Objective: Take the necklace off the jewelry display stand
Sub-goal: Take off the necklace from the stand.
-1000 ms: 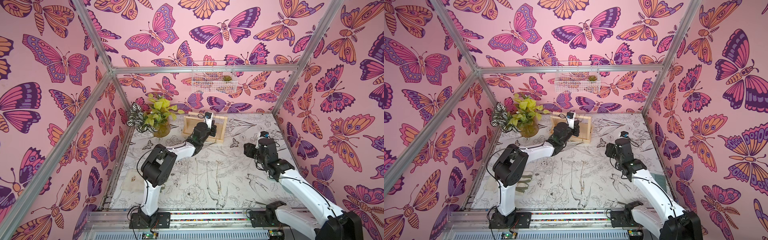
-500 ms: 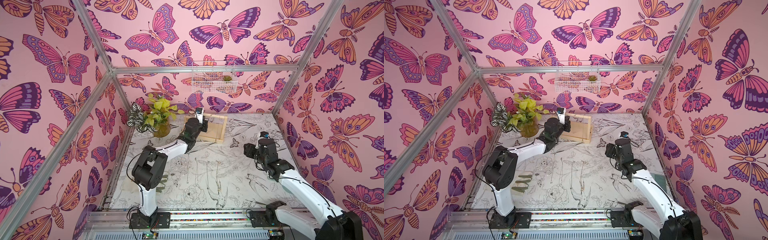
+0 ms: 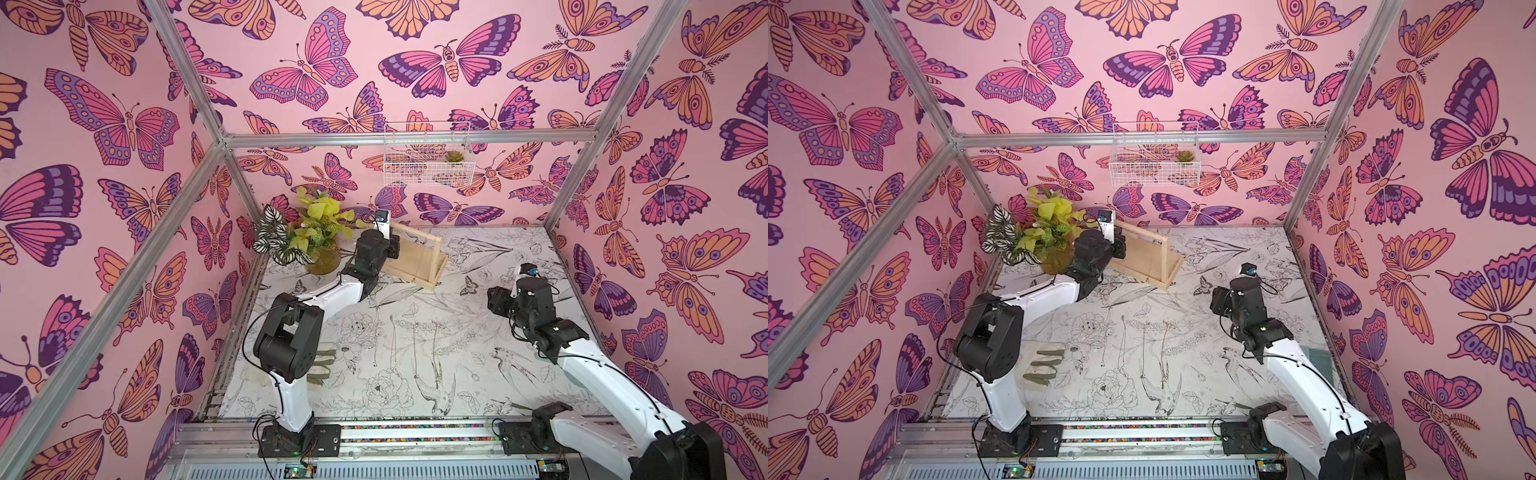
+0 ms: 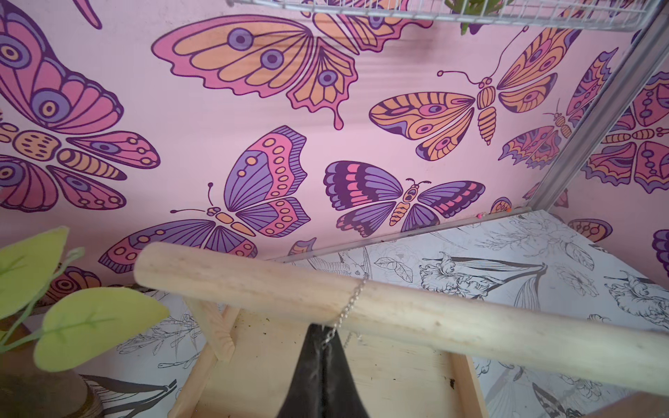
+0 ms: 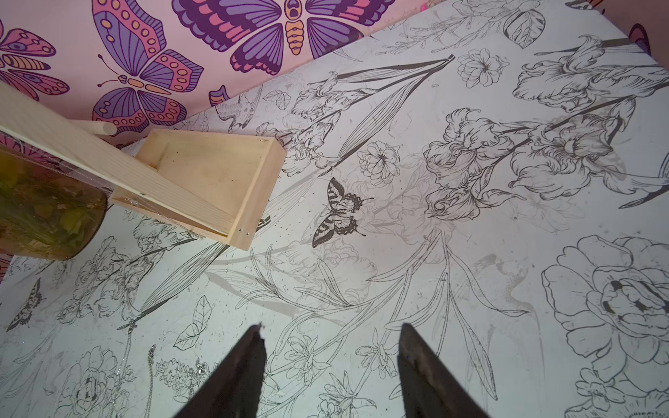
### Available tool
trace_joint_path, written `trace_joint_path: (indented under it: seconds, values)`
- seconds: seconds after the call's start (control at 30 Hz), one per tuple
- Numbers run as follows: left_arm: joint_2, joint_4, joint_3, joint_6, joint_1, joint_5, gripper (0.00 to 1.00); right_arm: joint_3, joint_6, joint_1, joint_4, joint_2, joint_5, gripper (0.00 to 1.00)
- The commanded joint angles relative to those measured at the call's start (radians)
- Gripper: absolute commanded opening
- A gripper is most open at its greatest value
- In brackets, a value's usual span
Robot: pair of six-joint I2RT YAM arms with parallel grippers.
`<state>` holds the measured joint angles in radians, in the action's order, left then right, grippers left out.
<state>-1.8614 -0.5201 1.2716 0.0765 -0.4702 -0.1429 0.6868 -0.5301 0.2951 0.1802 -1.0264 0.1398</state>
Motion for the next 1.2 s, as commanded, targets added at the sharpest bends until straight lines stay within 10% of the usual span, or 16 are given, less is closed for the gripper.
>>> trace_joint_path:
  seconds: [0.0,0.5,1.17]
  values:
    - [0.034,0.031,-0.003,-0.028,0.020,-0.026,0.00,-0.007,0.008,-0.007,-0.001,0.011,0.000,0.61]
    - [0.028,0.101,0.056,-0.030,0.175,-0.006,0.00,-0.003,0.010,-0.006,-0.004,0.002,-0.012,0.62]
    - [0.196,0.199,0.003,0.016,0.137,0.209,0.00,0.003,0.010,-0.007,-0.007,-0.009,-0.008,0.61]
